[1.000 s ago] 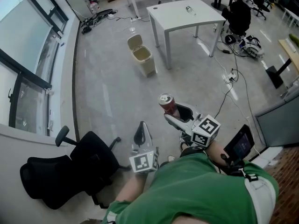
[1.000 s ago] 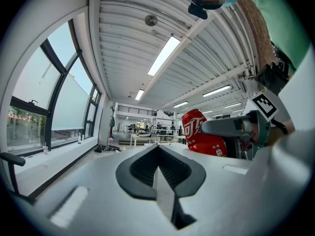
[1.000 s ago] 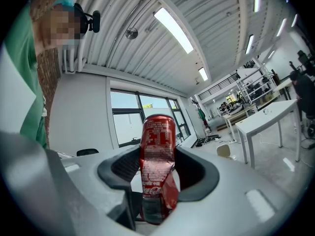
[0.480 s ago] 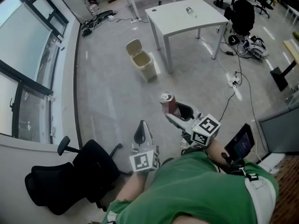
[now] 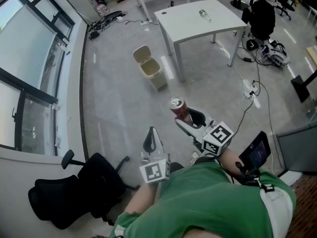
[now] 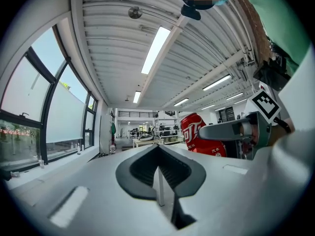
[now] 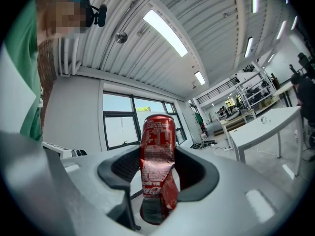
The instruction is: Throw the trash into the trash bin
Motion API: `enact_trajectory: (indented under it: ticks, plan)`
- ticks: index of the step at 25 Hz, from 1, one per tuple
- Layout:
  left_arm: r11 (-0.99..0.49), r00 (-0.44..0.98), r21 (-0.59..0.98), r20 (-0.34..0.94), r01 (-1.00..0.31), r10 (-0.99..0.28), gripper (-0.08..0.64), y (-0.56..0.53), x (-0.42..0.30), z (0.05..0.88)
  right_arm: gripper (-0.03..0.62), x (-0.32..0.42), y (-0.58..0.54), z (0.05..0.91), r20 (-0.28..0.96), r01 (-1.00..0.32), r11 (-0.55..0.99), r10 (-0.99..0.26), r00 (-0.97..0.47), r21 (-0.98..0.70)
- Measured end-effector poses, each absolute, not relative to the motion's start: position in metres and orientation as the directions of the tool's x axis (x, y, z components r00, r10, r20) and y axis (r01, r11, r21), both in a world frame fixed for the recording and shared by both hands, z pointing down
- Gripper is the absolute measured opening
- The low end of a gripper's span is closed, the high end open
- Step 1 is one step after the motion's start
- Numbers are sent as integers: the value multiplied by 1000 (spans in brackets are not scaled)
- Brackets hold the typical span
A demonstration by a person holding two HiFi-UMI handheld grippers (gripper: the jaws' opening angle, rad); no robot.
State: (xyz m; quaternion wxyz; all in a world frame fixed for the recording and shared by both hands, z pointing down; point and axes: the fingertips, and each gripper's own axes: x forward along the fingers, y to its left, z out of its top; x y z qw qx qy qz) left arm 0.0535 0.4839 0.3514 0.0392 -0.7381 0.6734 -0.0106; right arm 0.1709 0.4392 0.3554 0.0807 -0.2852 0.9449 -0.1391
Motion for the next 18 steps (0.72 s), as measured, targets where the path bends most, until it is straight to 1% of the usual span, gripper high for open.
enact_trajectory:
  ticks: [6,14,18]
  plan:
    - [-68,70,-80,-20,-994,-997,5,463,47,350,224,167,418,354,-65,-542,807,-569,-820,-236]
    - [-95,98,-90,-36,-991,-994,5,412,29,346,224,152,381,356,-33,-590,788,-604,-796,-178]
    - [-133,138,-86,-53,-987,-989,5,380,17,340,224,142,357,352,-28,-621,766,-633,-774,-166]
